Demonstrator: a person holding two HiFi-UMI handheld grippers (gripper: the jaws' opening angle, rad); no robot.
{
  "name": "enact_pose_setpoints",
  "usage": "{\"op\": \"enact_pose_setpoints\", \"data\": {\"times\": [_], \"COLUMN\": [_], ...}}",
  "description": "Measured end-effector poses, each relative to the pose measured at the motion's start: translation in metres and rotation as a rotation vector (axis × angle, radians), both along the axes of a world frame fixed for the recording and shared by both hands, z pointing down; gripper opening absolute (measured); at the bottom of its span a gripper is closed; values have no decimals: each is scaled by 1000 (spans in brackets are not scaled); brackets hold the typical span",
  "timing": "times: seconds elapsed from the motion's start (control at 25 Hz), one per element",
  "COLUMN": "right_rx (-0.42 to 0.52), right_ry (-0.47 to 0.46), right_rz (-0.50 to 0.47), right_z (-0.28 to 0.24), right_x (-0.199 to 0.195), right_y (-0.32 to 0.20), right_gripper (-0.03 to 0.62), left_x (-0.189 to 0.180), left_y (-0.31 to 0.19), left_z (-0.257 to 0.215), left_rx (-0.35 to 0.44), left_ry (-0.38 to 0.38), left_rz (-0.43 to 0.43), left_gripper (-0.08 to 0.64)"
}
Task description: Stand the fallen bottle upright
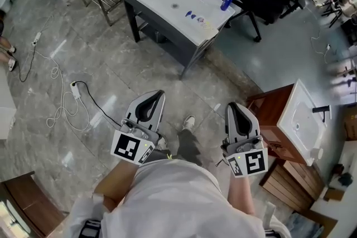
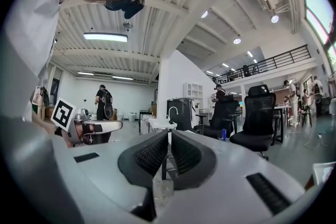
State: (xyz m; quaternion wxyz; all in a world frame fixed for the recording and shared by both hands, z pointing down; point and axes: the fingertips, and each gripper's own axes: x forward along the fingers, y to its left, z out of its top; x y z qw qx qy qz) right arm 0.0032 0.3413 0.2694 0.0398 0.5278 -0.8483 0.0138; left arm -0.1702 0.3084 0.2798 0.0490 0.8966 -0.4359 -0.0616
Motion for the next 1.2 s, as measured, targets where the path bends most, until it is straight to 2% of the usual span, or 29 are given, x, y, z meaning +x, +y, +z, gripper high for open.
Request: {"op": "enact_pose_setpoints", "data": {"times": [0.2, 0.4, 0.84, 1.0, 1.2], "right_rx": [5, 9, 5, 8, 6], "right_ry": [-21, -36, -69, -100, -120], "right_rz": [-18, -61, -168, -210, -281], "right_z": [7, 11, 15, 14, 13], "right_x": [14, 36, 122, 141, 142], "right_y": [-33, -87, -229, -262, -280], "right_gripper": [46, 46, 46, 46, 46], "left_x": [14, 32, 128, 156, 170], "left_y": [-26, -70, -199, -222, -236], "left_z": [3, 11, 7, 4, 2], "left_rx": [5, -12, -26, -37, -59], "left_ry": [-22, -46, -59, -60, -47], "left_rz": [-17, -61, -126, -150, -174], "left_gripper": [18, 18, 18, 18, 18]}}
